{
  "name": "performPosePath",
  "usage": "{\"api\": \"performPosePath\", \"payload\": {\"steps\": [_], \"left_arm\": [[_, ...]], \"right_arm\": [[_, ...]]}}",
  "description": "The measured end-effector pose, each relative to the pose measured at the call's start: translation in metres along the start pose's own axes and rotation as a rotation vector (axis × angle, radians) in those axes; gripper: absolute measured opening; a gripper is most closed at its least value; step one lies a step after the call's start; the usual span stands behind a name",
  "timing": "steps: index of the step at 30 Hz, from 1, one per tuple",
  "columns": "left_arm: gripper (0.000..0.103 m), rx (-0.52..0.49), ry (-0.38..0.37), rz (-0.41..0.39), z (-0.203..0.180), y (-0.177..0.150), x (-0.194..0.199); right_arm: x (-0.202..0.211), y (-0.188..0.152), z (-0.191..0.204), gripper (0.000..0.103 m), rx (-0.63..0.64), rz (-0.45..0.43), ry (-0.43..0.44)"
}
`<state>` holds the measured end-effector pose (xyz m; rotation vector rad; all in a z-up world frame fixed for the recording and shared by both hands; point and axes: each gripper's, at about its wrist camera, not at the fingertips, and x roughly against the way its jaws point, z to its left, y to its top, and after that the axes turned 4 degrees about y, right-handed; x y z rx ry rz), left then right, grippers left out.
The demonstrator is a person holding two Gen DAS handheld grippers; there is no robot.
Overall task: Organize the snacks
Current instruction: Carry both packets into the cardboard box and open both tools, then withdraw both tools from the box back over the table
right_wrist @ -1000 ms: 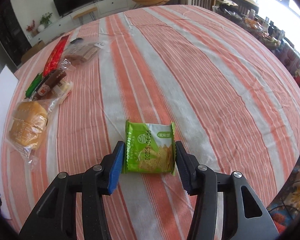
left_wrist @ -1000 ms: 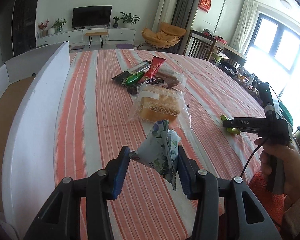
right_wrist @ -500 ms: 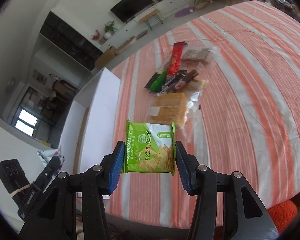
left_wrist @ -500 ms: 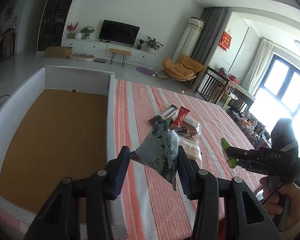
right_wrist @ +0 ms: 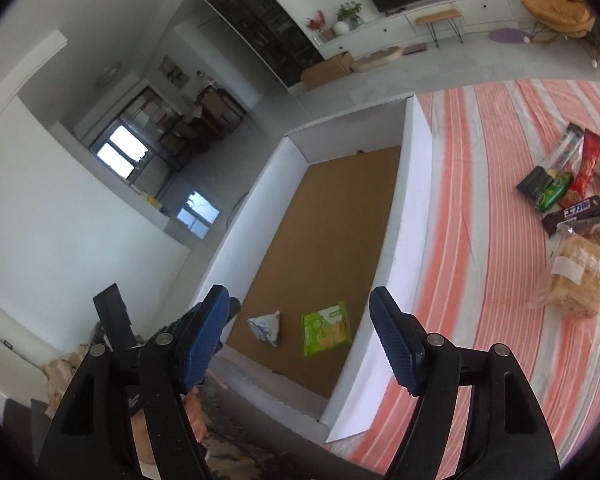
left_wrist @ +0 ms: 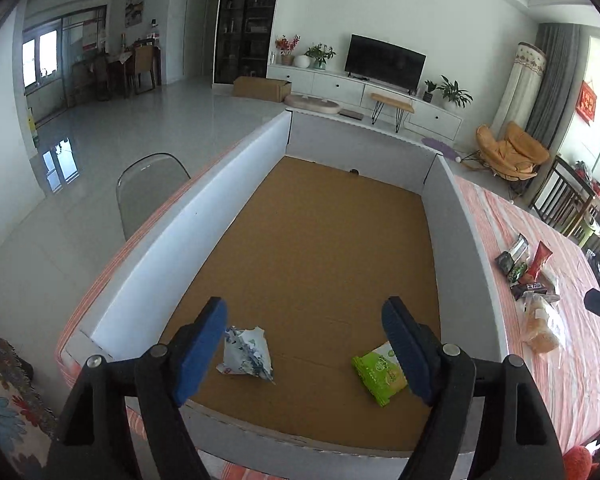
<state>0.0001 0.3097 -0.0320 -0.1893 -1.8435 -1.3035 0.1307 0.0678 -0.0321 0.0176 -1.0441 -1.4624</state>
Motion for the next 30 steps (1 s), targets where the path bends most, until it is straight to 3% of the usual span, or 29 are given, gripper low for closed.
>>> {"api": "performPosePath", "payload": {"steps": [3,8,11,13,15,17,20,24,30], "left_arm": [[0.079,-0.022,-0.046,-0.027,-0.023,0.0,0.006],[0.086,-0.179,-0.18,-0.121,-0.089,-0.002,0.022],[0.086,-0.251,-0.233,-0.121,-0.127,-0.004,0.018],[0.086,-0.288,-0.215,-0.105,-0.145,-0.007,0.011],[0.086,-0.303,-0.191,-0.077,-0.157,-0.012,0.002],[0.086,-0.322,-0.168,-0.064,-0.165,-0.018,0.0],[0.086,-0.365,-0.14,-0.101,-0.171,-0.027,0.007],[0.086,-0.368,-0.147,-0.07,-0.172,-0.033,0.01],[0.086,-0.387,-0.151,-0.059,-0.178,-0.038,0.014]], "right_arm": [[0.025,-0.016,-0.05,0.076,-0.016,-0.049,-0.17],[0.066,-0.068,-0.154,0.076,-0.056,-0.113,-0.623],[0.09,-0.093,-0.211,0.076,-0.104,-0.121,-0.814],[0.106,-0.104,-0.24,0.076,-0.193,-0.132,-0.855],[0.123,-0.104,-0.253,0.076,-0.295,-0.173,-0.804],[0.13,-0.105,-0.246,0.076,-0.279,-0.203,-0.825],[0.12,-0.103,-0.239,0.076,-0.226,-0.163,-0.85],[0.105,-0.103,-0.229,0.076,-0.167,-0.132,-0.894],[0.105,-0.107,-0.243,0.076,-0.214,-0.104,-0.899]]}}
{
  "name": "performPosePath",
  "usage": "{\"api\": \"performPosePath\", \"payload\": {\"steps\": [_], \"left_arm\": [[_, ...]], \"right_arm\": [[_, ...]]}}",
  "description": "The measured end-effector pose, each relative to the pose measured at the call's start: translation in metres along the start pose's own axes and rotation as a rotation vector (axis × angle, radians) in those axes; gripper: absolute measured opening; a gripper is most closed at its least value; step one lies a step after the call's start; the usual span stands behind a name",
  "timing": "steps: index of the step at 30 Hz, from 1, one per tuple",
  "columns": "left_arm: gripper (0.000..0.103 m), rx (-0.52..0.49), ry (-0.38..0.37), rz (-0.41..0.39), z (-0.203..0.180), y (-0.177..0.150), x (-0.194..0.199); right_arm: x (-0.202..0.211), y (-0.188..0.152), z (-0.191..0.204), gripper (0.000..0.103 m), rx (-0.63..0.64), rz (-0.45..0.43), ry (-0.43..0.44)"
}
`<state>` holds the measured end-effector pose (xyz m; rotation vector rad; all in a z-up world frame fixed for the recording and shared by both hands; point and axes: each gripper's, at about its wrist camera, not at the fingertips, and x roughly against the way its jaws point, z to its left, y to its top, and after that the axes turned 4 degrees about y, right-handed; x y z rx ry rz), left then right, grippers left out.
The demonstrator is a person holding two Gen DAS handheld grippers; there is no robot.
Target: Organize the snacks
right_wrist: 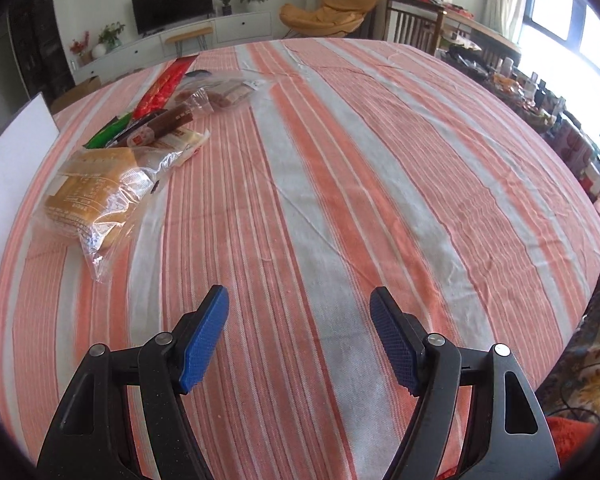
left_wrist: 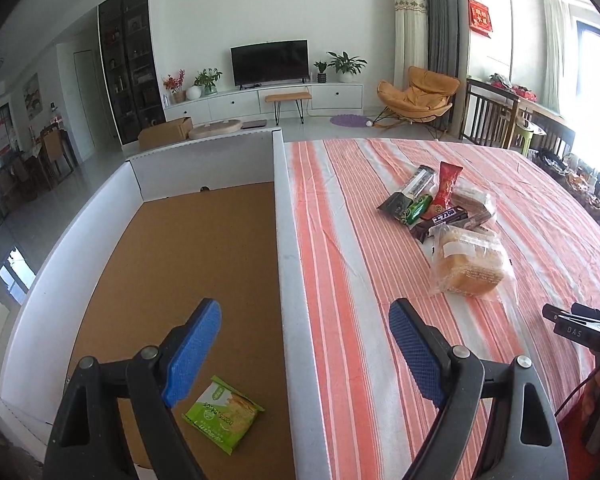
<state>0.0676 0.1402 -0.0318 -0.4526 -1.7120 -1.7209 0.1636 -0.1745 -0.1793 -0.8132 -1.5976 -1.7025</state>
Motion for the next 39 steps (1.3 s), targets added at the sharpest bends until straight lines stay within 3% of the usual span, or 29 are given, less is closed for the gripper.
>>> {"api": "performPosePath", "payload": {"steps": [6,12,18,21,23,25,28,35,37,39], "left_arm": [[0.086,-0.013,-0.006,-0.007,-0.007,0.006,0.006],[0.087,0.024,0.042,-0.01,-0.004,0.011,0.008],[0.087,-0.013,0.179,-0.157,-0.018,0.019,0.031],[0.096,-0.035,0.152,-0.22,-0.031,0.031,0.044],[0.1,-0.059,0.091,-0.223,-0.044,0.042,0.046],[0.1,-0.089,0.032,-0.188,-0.059,0.052,0.041],[0.101,-0.178,0.001,-0.072,-0.09,0.065,0.011],[0.1,-0.267,0.164,0.157,-0.135,0.075,-0.095],[0.1,-0.268,0.178,0.204,-0.141,0.073,-0.115],[0.1,-0.271,0.145,0.262,-0.149,0.066,-0.133]], "right_arm": [[-0.003,-0.003,0.001,0.077,-0.002,0.024,0.011],[-0.003,-0.004,0.0,0.082,-0.006,0.031,0.019],[-0.002,-0.004,0.001,0.083,0.0,0.035,0.019],[-0.002,-0.004,0.001,0.083,-0.001,0.035,0.019],[-0.002,-0.005,0.001,0.084,-0.001,0.036,0.02],[-0.001,-0.005,0.001,0.084,-0.002,0.036,0.02],[-0.001,-0.005,0.001,0.084,-0.002,0.036,0.021],[0.003,-0.005,-0.007,0.083,-0.057,0.022,0.074],[0.005,-0.005,-0.012,0.083,-0.09,0.013,0.1],[0.006,-0.005,-0.017,0.083,-0.12,0.005,0.122]]}}
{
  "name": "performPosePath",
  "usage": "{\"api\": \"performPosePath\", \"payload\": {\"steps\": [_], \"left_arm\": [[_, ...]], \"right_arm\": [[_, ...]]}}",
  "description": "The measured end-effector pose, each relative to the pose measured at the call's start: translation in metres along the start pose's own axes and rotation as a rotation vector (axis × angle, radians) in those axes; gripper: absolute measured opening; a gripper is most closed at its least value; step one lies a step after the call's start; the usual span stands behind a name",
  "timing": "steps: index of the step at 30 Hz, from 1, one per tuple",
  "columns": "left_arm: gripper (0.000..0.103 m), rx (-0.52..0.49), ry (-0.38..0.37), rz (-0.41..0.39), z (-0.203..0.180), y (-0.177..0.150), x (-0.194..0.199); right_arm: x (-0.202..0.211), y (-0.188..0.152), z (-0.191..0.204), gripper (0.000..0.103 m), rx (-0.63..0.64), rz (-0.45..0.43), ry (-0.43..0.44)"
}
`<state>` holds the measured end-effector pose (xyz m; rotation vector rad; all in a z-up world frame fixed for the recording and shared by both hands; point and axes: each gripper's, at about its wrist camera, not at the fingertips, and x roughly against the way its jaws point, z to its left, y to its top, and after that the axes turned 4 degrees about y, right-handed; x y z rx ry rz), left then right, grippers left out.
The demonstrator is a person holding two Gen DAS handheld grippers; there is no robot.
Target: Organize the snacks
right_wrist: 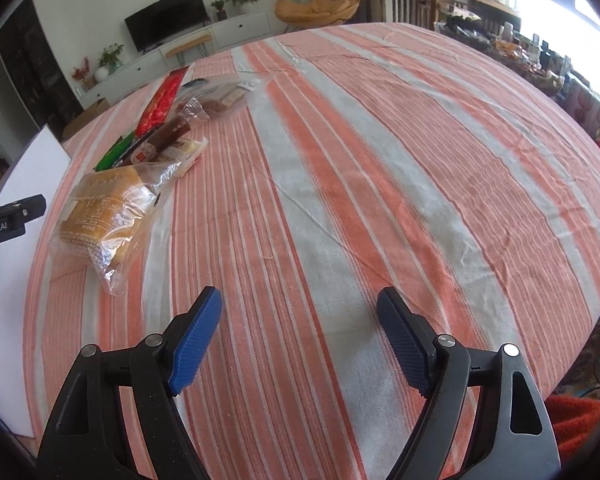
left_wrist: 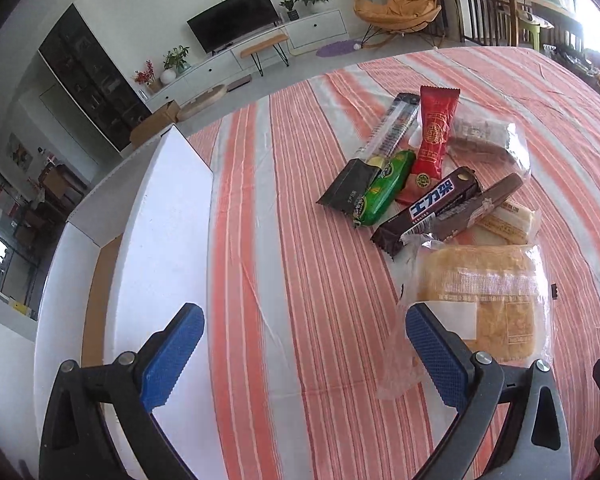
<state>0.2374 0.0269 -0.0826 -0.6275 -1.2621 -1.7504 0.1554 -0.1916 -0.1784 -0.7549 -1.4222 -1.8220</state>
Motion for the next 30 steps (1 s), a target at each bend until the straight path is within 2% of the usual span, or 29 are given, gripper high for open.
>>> {"api": "performPosePath", "payload": {"steps": [2,3,5,7,8,9,11,13,19,22,25,27,30], "left_arm": [[0.098,0.019,-0.06,-0.008,-0.012,-0.002,-0.004],[0.098,0.035,-0.132,-0.027,-0.018,-0.004,-0.002],[0.098,0.059,-0.347,-0.021,-0.039,-0.004,-0.001],[0.098,0.067,-0.562,0.018,-0.068,-0.001,-0.004],[0.098,0.062,-0.638,0.037,-0.082,-0.001,-0.003],[0.097,0.056,-0.678,0.046,-0.092,-0.001,-0.001],[0.097,0.068,-0.69,0.016,-0.098,-0.003,0.009],[0.097,0.076,-0.672,-0.015,-0.09,-0.005,0.017],[0.097,0.068,-0.518,-0.075,-0.041,-0.026,0.015],[0.098,0.087,-0.497,-0.061,-0.028,-0.042,0.001],[0.098,0.11,-0.497,-0.034,-0.029,-0.054,-0.013],[0.098,0.103,-0.479,-0.084,-0.033,-0.063,-0.01],[0.1,0.044,-0.444,-0.094,-0.045,-0.066,-0.009]], "right_arm": [[0.001,0.001,-0.004,0.083,-0.025,-0.007,0.011],[0.002,0.001,-0.005,0.083,-0.036,-0.011,0.015],[0.003,0.002,-0.009,0.083,-0.06,-0.021,0.021],[0.004,0.002,-0.013,0.083,-0.083,-0.029,0.026],[0.005,0.002,-0.014,0.083,-0.092,-0.033,0.026],[0.006,0.003,-0.016,0.083,-0.1,-0.037,0.026],[0.009,0.003,-0.02,0.083,-0.119,-0.051,0.029],[0.013,0.003,-0.025,0.083,-0.142,-0.07,0.04],[0.009,0.006,-0.035,0.084,-0.196,-0.064,0.076],[0.006,0.007,-0.028,0.084,-0.163,-0.055,0.061],[0.005,0.006,-0.023,0.084,-0.133,-0.047,0.053],[0.005,0.006,-0.023,0.084,-0.133,-0.047,0.057],[0.006,0.006,-0.028,0.083,-0.151,-0.051,0.074]]}}
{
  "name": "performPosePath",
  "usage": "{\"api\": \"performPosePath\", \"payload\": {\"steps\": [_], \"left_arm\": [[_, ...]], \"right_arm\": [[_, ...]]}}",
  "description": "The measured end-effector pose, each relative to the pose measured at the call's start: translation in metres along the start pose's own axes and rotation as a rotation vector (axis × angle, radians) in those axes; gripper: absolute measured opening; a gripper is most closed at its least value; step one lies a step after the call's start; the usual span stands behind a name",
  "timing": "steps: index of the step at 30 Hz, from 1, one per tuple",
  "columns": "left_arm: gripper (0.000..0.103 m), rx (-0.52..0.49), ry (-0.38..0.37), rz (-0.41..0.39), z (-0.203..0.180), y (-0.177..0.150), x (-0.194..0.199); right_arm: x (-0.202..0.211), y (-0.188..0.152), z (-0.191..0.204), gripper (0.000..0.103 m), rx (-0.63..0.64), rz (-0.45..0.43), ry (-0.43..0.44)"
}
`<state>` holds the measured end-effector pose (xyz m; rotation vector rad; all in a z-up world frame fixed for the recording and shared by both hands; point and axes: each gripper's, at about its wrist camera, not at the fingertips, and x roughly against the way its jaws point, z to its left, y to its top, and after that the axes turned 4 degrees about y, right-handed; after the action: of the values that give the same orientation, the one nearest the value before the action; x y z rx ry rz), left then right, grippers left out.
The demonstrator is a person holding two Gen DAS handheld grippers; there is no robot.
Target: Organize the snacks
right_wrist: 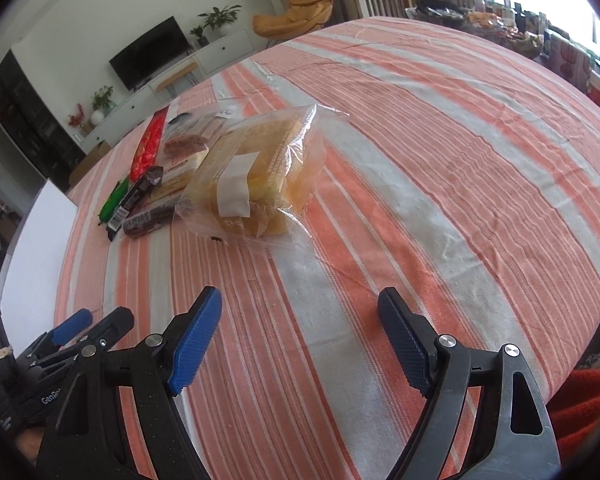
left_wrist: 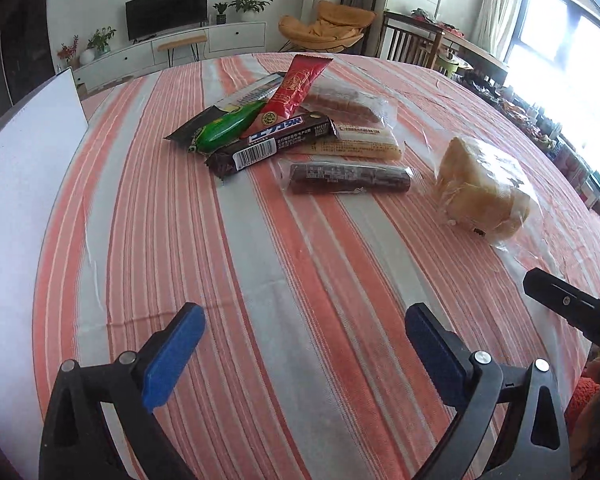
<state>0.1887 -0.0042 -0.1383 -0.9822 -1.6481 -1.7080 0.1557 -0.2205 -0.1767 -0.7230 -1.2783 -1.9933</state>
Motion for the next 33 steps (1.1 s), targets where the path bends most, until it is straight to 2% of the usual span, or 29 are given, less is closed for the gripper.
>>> {"api": "performPosePath", "payload": {"steps": [3,6,10,13,15,17,18,20,21,22,26,30,33], "left_arm": [[0.1,-0.078,-0.033,0.027,-0.013,0.008,-0.002],[0.1,-0.196,-0.018,-0.001,-0.031,0.033,0.003],[0.1,-0.338,0.017,0.03,-0.056,0.07,-0.017],[0.099,-0.406,-0.017,0.026,-0.068,0.083,-0.033],[0.094,-0.429,-0.053,0.068,-0.07,0.084,-0.043],[0.085,-0.458,-0.044,0.064,-0.072,0.082,-0.039],[0.082,-0.466,-0.065,0.075,-0.071,0.079,-0.034],[0.064,-0.477,-0.191,0.163,-0.069,0.07,-0.025],[0.063,-0.485,-0.231,0.198,-0.068,0.064,-0.021],[0.063,-0.501,-0.236,0.202,-0.068,0.059,-0.016],[0.063,-0.514,-0.145,0.15,-0.069,0.052,-0.009],[0.072,-0.469,-0.092,0.05,-0.067,0.075,-0.012],[0.072,-0.495,-0.089,0.024,-0.073,0.091,-0.026]], "right_arm": [[0.0,0.0,0.0,0.083,-0.003,-0.001,0.002],[-0.001,0.0,0.002,0.084,0.006,0.002,-0.007],[-0.001,0.0,0.002,0.084,0.008,0.002,-0.007],[-0.001,0.0,0.0,0.084,0.0,0.0,0.005],[0.0,0.0,-0.001,0.083,-0.004,-0.001,0.007],[0.0,0.0,-0.002,0.083,-0.008,0.0,0.011],[0.0,0.001,-0.002,0.083,-0.009,-0.001,0.013],[0.0,0.001,-0.003,0.083,-0.012,-0.001,0.015],[0.0,0.002,-0.003,0.083,-0.012,-0.001,0.014],[-0.001,0.002,-0.002,0.084,-0.012,-0.002,0.013],[-0.001,0.002,0.0,0.084,0.0,-0.001,-0.002],[-0.001,0.001,0.0,0.084,0.005,0.0,-0.004],[0.0,0.001,-0.002,0.084,-0.008,-0.003,0.01]]}}
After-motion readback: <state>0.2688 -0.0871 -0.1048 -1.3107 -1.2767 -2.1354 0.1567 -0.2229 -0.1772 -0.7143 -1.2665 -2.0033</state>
